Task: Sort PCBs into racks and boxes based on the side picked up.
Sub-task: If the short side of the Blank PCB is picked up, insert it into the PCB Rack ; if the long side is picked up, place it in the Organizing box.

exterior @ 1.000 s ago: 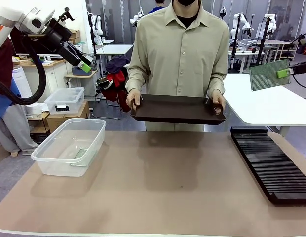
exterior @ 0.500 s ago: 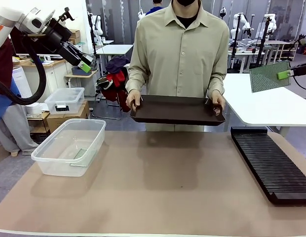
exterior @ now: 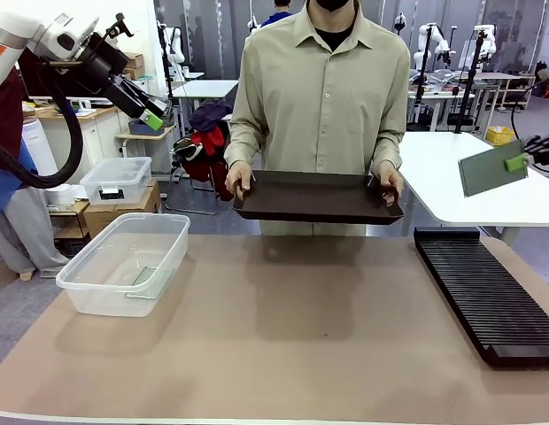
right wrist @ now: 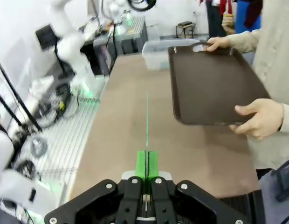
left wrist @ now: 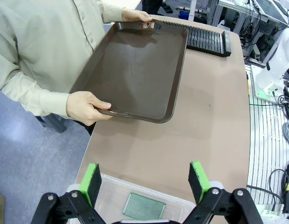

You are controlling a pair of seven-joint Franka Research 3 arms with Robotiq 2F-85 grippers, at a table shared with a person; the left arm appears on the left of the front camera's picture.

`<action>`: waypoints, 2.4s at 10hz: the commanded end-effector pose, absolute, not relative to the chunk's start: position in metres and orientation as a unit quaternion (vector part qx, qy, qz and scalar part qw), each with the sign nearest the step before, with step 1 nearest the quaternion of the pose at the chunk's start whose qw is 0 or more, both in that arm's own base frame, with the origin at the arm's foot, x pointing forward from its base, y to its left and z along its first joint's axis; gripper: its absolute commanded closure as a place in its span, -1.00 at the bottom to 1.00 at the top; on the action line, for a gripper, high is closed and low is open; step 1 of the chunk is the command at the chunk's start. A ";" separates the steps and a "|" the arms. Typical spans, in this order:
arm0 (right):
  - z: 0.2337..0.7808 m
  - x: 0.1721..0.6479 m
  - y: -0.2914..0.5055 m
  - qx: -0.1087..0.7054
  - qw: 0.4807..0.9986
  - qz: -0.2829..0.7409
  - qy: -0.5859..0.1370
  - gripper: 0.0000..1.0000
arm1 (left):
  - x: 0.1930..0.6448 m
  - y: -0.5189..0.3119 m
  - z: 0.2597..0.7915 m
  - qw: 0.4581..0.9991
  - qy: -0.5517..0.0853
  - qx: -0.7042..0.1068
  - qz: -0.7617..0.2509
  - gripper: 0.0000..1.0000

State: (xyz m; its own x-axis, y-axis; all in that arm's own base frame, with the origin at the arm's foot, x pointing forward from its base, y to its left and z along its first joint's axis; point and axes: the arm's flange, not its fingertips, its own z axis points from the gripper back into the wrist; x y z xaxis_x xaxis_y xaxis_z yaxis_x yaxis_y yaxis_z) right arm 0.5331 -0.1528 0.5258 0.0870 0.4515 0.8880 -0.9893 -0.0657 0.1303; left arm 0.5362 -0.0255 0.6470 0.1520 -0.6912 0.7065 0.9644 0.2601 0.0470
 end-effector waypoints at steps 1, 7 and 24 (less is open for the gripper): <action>0.512 0.542 -0.171 0.380 0.586 0.635 -0.330 0.96 | 0.536 -0.026 0.646 0.728 -0.317 -0.215 -0.568 -1.00; 0.447 0.562 -0.197 0.292 0.607 0.662 -0.329 0.96 | 0.536 -0.026 0.646 0.728 -0.317 -0.215 -0.568 -1.00; 0.400 0.579 -0.192 0.277 0.558 0.721 -0.302 0.96 | 0.536 -0.026 0.646 0.728 -0.317 -0.215 -0.568 -1.00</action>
State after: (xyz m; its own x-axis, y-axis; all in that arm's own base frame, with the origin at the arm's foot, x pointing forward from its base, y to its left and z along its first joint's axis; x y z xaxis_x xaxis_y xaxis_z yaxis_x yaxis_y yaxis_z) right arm 0.5784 -0.1942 0.4045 -0.1833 0.6126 0.7688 -0.9804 -0.1709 -0.0976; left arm 0.5363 -0.0255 0.6470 0.1520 -0.6912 0.7065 0.9644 0.2601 0.0470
